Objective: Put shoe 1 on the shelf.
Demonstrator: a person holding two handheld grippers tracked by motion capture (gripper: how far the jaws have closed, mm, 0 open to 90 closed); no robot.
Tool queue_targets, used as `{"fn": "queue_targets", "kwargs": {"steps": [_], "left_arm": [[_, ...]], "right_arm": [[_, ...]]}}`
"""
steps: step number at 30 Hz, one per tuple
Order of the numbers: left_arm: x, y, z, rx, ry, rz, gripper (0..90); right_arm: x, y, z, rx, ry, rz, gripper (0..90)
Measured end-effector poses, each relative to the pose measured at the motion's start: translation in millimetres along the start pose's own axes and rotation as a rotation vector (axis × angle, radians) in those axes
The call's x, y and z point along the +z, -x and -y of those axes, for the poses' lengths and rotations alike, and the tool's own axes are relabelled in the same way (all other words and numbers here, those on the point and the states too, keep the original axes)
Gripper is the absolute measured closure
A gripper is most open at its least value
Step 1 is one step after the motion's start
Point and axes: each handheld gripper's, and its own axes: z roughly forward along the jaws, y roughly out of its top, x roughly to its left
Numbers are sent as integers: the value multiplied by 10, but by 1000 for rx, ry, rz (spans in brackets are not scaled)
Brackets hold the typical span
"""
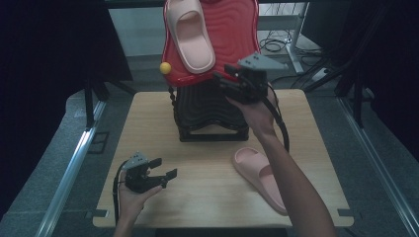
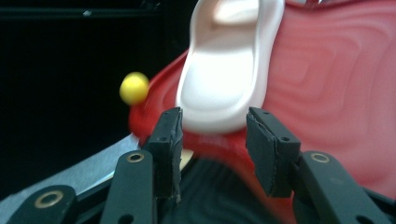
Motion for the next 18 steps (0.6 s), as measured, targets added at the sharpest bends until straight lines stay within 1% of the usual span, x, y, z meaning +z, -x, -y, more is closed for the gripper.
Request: {"fn": "queue_targets", "kwargs": {"steps": [4,7,9,10,12,14,17,18], "left_arm": [[-17,-17,-2,-6,2,-3,186],[-19,-18,-2,-7,3,-4,186],[-12,-17,0,-8,2,-4,186],[-8,-16,1,-8,1,-5,186],[3,-13,2,-12,-4,-5,186],[14,-10,3,-10,-7,-4,186],[30,-5,6,-8,-11,-6,186],[38,-6,7,-7,-12,-6,186]], "right_arm": [[-223,21,307,-23,-34,-50,563],[-404,51,610,-15,-51,-79,563],[-494,71,770,-11,-66,-85,562],[-542,85,855,-1,-77,-87,563],[-646,114,1028,14,-78,-92,563],[-713,137,1162,16,-92,-87,563],[-790,176,1348,39,-109,-95,563],[-812,195,1430,41,-126,-93,563]]}}
